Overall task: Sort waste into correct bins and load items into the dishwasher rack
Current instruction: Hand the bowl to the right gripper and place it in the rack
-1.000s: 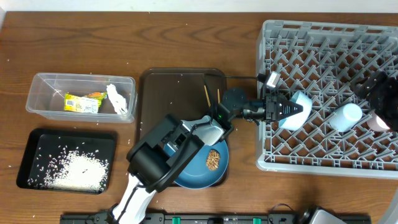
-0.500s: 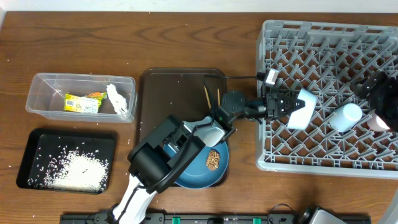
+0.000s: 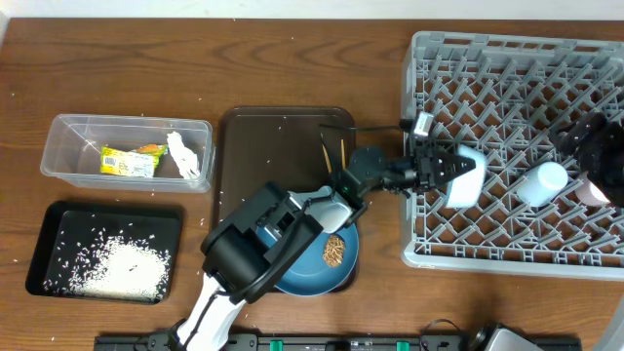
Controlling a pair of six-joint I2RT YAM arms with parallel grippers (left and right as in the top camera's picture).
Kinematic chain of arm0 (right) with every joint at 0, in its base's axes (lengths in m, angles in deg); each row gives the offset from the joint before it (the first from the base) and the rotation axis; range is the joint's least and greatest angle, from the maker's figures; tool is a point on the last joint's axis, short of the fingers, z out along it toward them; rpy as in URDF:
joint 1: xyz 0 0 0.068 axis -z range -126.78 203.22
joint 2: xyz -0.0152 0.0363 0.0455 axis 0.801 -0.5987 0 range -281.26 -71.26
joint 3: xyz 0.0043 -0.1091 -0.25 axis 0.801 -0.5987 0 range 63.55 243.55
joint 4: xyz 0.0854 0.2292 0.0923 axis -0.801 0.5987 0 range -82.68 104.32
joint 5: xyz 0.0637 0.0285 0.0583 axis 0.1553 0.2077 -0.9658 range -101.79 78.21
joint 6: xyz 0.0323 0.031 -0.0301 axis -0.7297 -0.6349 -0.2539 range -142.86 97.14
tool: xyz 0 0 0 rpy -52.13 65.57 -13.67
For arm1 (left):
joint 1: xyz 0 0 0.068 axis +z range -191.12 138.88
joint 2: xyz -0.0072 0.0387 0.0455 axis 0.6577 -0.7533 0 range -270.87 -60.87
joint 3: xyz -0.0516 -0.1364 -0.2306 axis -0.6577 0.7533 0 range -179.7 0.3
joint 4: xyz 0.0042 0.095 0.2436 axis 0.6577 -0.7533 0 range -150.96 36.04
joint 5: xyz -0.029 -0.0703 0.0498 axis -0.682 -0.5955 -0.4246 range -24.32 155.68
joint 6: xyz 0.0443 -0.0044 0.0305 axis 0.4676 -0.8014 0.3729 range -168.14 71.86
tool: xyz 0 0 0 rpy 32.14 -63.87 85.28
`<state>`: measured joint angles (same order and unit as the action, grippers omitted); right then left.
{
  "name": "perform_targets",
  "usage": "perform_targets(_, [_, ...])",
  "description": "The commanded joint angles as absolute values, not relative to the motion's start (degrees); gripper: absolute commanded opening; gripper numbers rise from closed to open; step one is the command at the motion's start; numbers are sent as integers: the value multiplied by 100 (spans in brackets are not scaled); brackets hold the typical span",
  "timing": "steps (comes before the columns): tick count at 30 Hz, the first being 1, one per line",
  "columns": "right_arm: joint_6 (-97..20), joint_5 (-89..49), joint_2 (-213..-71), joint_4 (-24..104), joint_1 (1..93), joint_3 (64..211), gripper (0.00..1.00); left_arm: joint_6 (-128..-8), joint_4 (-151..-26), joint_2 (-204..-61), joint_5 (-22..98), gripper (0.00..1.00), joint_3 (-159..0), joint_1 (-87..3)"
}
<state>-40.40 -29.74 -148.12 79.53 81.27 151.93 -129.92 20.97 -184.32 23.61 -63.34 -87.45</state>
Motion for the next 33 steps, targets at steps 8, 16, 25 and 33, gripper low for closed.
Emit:
perform_targets(8, [-3995, -2913, -14766, 7959, 8138, 15201, 86, -12467, 1571, -18485, 1913, 35, -6282, -8389])
perform_targets(16, [-3997, -2913, -14766, 7942, 8138, 15201, 86, -12120, 1568, -18470, 1527, 98, -6282, -8072])
perform_targets(25, [-3997, -2913, -14766, 7929, 8138, 15201, 86, -11746, 698, -18229, 1231, 98, -6282, -7864])
perform_targets(33, [-3995, -2913, -14766, 7963, 8138, 15201, 86, -9860, -3170, -17239, 1793, 98, -6282, -7484])
